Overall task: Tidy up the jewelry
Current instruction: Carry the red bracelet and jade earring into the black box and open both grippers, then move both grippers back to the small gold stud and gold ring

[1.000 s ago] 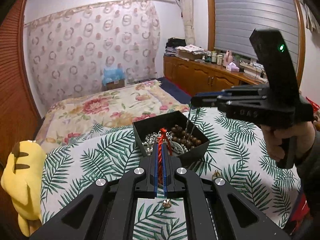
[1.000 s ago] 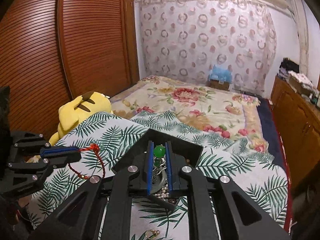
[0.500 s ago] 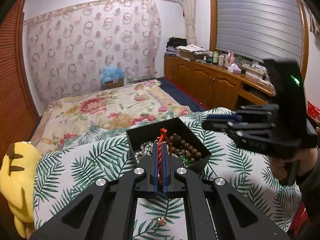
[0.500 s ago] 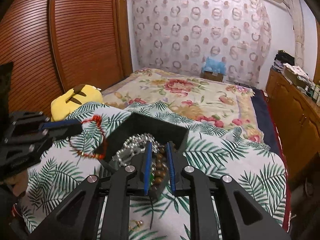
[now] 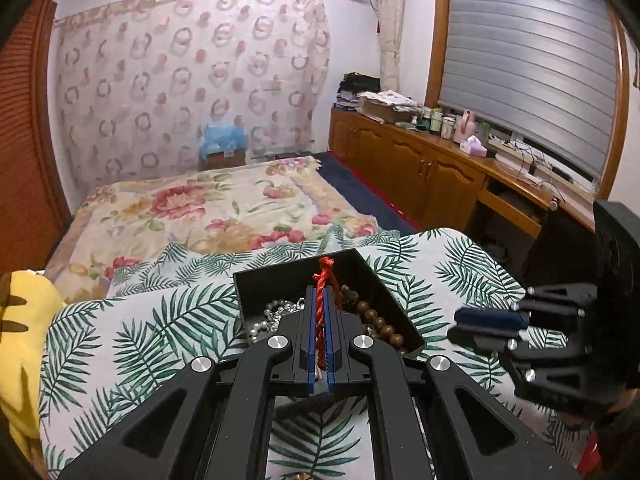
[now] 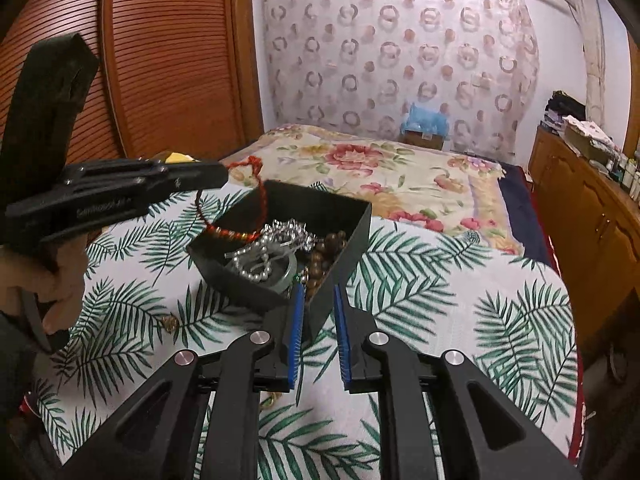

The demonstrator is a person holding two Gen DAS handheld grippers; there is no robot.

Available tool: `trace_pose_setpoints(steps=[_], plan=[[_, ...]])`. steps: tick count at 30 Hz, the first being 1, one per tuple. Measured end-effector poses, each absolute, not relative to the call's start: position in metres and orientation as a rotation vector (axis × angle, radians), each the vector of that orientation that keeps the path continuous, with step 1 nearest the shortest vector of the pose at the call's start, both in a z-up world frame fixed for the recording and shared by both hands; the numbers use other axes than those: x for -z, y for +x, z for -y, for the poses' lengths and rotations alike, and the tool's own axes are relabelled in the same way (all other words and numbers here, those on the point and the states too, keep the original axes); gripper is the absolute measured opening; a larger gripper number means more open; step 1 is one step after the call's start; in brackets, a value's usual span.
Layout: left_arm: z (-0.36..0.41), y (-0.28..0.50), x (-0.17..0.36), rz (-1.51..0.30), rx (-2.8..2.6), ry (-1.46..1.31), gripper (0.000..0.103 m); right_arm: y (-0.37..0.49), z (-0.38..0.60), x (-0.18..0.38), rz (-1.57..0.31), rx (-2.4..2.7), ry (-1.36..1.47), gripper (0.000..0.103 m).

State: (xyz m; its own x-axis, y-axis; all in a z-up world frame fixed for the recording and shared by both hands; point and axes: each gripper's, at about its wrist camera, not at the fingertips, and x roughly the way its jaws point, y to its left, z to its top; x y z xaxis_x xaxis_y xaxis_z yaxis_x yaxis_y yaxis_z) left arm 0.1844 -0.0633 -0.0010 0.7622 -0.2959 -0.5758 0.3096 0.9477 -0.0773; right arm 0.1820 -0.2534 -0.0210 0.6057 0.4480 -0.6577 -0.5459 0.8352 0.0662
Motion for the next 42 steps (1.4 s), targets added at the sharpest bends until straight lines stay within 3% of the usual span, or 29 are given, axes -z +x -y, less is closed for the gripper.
trace_pose_setpoints(steps=[2,3,4,5,7,9,11,14,42], plan=[[0.063,0.185,0.001,-0.622,0.328,0.024,0.003,0.181,0.254,0.025,-0.726,-0.577,-0.141,0.018],[0.065,0.185,0.001,-0.625,0.329,0.023,0.004,0.18,0.254,0.027,-0.728,-0.575,-0.138,0.027],[0.066,0.186,0.002,-0.629,0.333,0.02,0.01,0.179,0.255,0.028,-0.728,-0.571,-0.135,0.04],[0.067,0.187,0.002,-0.63,0.333,0.018,0.03,0.178,0.256,0.029,-0.726,-0.567,-0.134,0.043],[0.066,0.185,0.001,-0.616,0.328,0.015,0.048,0.175,0.257,0.031,-0.728,-0.569,-0.131,0.044],[0.067,0.181,0.0,-0.612,0.317,0.018,0.057,0.172,0.258,0.034,-0.735,-0.572,-0.129,0.044],[0.064,0.177,0.0,-0.608,0.304,0.024,0.077,0.168,0.259,0.037,-0.743,-0.577,-0.129,0.044],[0.061,0.166,0.001,-0.593,0.275,0.037,0.093,0.162,0.257,0.044,-0.758,-0.587,-0.143,0.045],[0.029,0.125,0.087,-0.88,0.197,0.138,0.095,0.148,0.217,0.083,-0.874,-0.643,-0.318,0.045]])
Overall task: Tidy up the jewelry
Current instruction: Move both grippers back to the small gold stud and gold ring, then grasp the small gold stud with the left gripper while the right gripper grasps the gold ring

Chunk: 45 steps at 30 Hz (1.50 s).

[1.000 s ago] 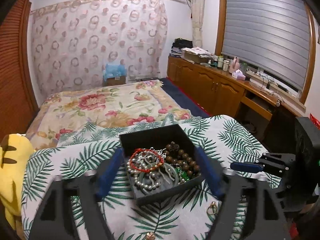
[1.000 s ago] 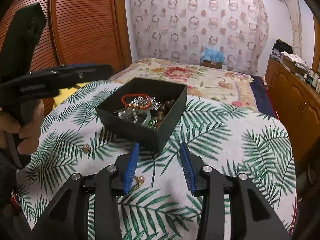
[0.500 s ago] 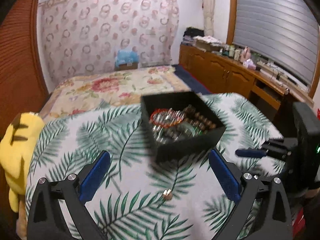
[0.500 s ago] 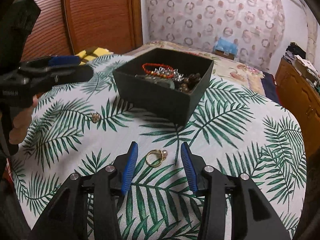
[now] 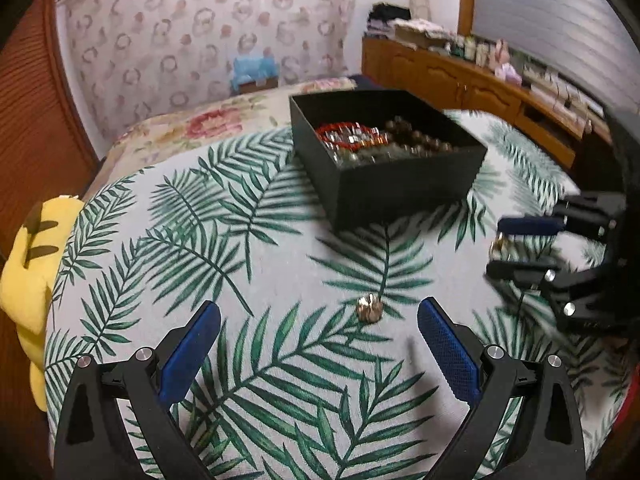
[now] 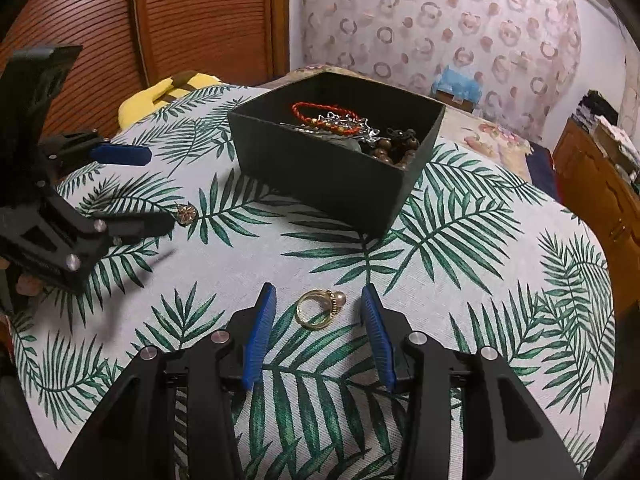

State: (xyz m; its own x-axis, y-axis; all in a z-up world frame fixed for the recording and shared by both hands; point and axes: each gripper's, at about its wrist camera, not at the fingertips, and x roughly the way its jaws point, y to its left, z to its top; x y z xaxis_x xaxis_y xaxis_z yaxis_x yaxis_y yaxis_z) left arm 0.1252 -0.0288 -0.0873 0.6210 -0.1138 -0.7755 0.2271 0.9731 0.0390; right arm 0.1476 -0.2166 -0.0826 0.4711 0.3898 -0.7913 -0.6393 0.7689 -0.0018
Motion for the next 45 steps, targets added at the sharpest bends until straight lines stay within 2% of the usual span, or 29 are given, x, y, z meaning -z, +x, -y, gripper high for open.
trace_pose_setpoints(steps=[9,10,11,12,14,16,18,19,21,25,30,31,45], plan=[[0.035,0.125,0.093,-0.912,0.268,0.129,0.095,0.147,0.217,0.082,-0.875,-0.647,-0.316,0.044],[0.036,0.124,0.092,-0.904,0.278,0.125,0.089,0.147,0.217,0.082,-0.875,-0.646,-0.317,0.044],[0.037,0.123,0.091,-0.901,0.286,0.123,0.077,0.147,0.216,0.083,-0.875,-0.646,-0.317,0.044],[0.039,0.123,0.091,-0.902,0.287,0.126,0.071,0.147,0.217,0.082,-0.875,-0.646,-0.318,0.044],[0.041,0.123,0.092,-0.899,0.29,0.129,0.048,0.147,0.217,0.082,-0.875,-0.646,-0.317,0.044],[0.043,0.121,0.091,-0.889,0.301,0.131,0.039,0.147,0.217,0.082,-0.875,-0.646,-0.317,0.044],[0.045,0.12,0.091,-0.881,0.309,0.136,0.025,0.147,0.216,0.082,-0.874,-0.646,-0.317,0.044],[0.045,0.119,0.091,-0.878,0.311,0.138,0.014,0.148,0.217,0.082,-0.875,-0.646,-0.317,0.044],[0.046,0.119,0.09,-0.876,0.321,0.129,0.014,0.147,0.216,0.082,-0.875,-0.646,-0.317,0.043],[0.044,0.117,0.087,-0.868,0.323,0.112,0.014,0.148,0.215,0.082,-0.878,-0.651,-0.314,0.027],[0.046,0.115,0.071,-0.818,0.336,0.1,0.014,0.148,0.214,0.08,-0.883,-0.659,-0.316,0.024],[0.046,0.115,0.066,-0.804,0.338,0.094,0.014,0.148,0.214,0.078,-0.877,-0.658,-0.314,0.012],[0.052,0.129,0.037,-0.728,0.372,0.066,0.014,0.154,0.231,0.043,-0.804,-0.687,-0.287,0.012]])
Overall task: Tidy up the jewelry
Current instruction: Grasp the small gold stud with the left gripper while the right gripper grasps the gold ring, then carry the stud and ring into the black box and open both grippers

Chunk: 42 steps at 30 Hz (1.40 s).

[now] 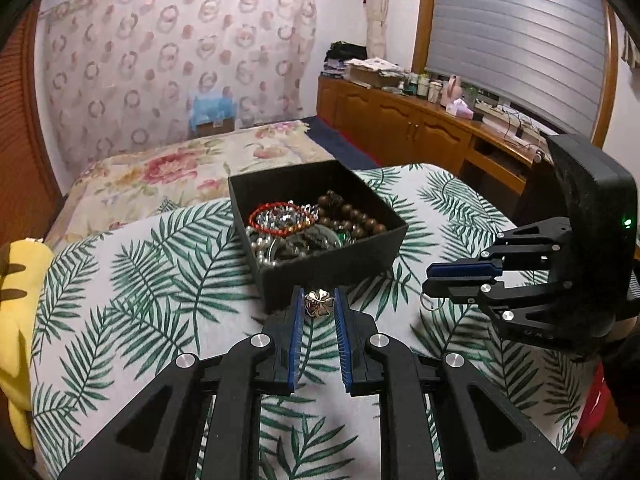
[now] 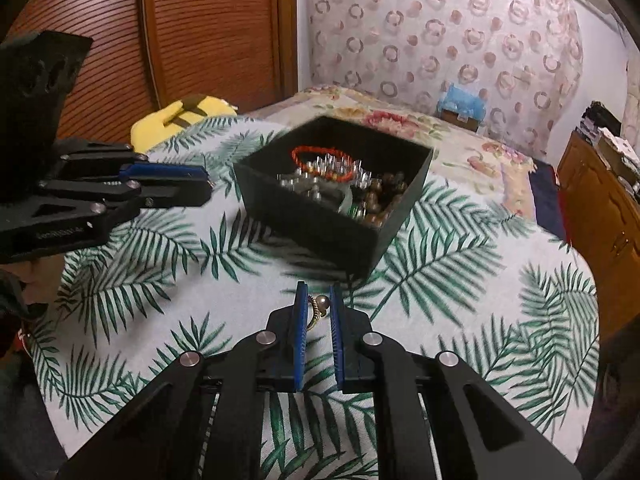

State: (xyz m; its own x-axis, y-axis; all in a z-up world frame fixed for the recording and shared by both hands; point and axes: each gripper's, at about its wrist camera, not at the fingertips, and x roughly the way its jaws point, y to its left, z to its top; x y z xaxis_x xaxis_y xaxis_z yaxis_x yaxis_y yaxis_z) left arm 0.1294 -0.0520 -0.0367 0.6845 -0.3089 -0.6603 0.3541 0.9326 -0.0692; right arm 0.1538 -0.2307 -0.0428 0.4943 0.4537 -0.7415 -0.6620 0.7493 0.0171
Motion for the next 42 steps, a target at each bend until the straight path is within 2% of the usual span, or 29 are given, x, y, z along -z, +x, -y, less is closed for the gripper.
trace_pose_setpoints(steps=[10,20,29,30,32,37,39,41,42], plan=[[0.05,0.165,0.02,-0.698,0.355,0.048,0.014,0.194,0.226,0.013,-0.719,-0.679,-0.258,0.012],[0.051,0.2,0.021,-0.704,0.338,0.043,0.014,0.233,0.216,0.02,-0.732,-0.692,-0.212,0.013],[0.052,0.217,0.025,-0.711,0.305,0.04,0.015,0.232,0.223,0.021,-0.732,-0.678,-0.188,0.013],[0.052,0.217,0.025,-0.711,0.3,0.038,0.016,0.23,0.223,0.021,-0.729,-0.677,-0.184,0.013],[0.052,0.214,0.024,-0.708,0.286,0.038,0.03,0.229,0.226,0.02,-0.726,-0.673,-0.175,0.013],[0.047,0.204,0.022,-0.704,0.254,0.033,0.034,0.221,0.233,0.02,-0.714,-0.646,-0.146,0.013],[0.046,0.198,0.021,-0.702,0.244,0.033,0.044,0.216,0.235,0.019,-0.708,-0.632,-0.14,0.013],[0.045,0.189,0.018,-0.689,0.231,0.031,0.059,0.21,0.239,0.018,-0.7,-0.619,-0.131,0.014],[0.045,0.186,0.017,-0.687,0.226,0.031,0.062,0.207,0.24,0.016,-0.693,-0.609,-0.127,0.021]])
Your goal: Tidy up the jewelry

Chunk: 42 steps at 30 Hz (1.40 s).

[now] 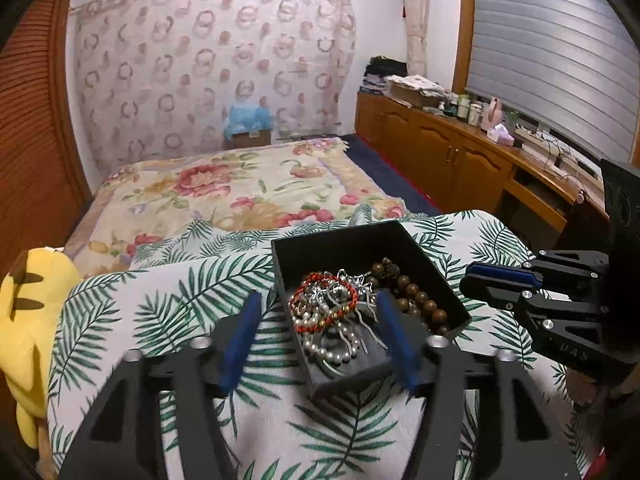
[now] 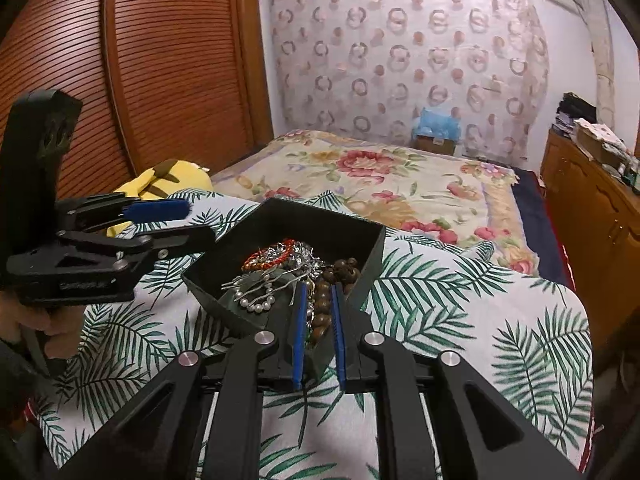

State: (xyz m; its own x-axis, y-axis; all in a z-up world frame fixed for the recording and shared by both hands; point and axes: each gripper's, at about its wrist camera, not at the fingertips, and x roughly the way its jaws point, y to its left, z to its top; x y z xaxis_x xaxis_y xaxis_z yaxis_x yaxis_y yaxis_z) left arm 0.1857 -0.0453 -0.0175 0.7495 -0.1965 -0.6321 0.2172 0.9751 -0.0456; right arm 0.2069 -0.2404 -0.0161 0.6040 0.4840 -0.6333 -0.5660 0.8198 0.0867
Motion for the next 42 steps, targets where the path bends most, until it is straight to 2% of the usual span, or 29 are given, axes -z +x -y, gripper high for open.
trace_pose_setpoints(steps=[1,2,4,5,7,9,10,11,22,25,42], plan=[[0.045,0.181,0.016,-0.684,0.217,0.033,0.068,0.205,0.241,0.014,-0.688,-0.602,-0.123,0.032],[0.044,0.176,0.015,-0.679,0.209,0.033,0.076,0.201,0.243,0.012,-0.678,-0.595,-0.111,0.035],[0.042,0.165,0.011,-0.661,0.19,0.029,0.084,0.195,0.246,0.009,-0.668,-0.585,-0.096,0.036],[0.041,0.159,0.009,-0.657,0.184,0.026,0.086,0.19,0.248,0.006,-0.658,-0.575,-0.09,0.038],[0.038,0.151,0.005,-0.651,0.174,0.025,0.087,0.183,0.25,0.001,-0.639,-0.561,-0.082,0.05],[0.037,0.141,0.001,-0.64,0.161,0.026,0.087,0.174,0.251,-0.005,-0.617,-0.542,-0.076,0.057],[0.036,0.136,-0.002,-0.633,0.154,0.025,0.089,0.171,0.252,-0.008,-0.609,-0.536,-0.075,0.06],[0.035,0.132,-0.004,-0.627,0.149,0.024,0.096,0.167,0.252,-0.011,-0.599,-0.53,-0.074,0.061],[0.028,0.087,-0.024,-0.56,0.089,0.006,0.095,0.122,0.262,-0.039,-0.493,-0.45,-0.038,0.098],[0.025,0.077,-0.026,-0.551,0.075,0.001,0.095,0.11,0.265,-0.045,-0.465,-0.424,-0.034,0.1],[0.011,0.052,-0.018,-0.559,0.038,-0.013,0.095,0.077,0.273,-0.04,-0.445,-0.343,0.0,0.1]])
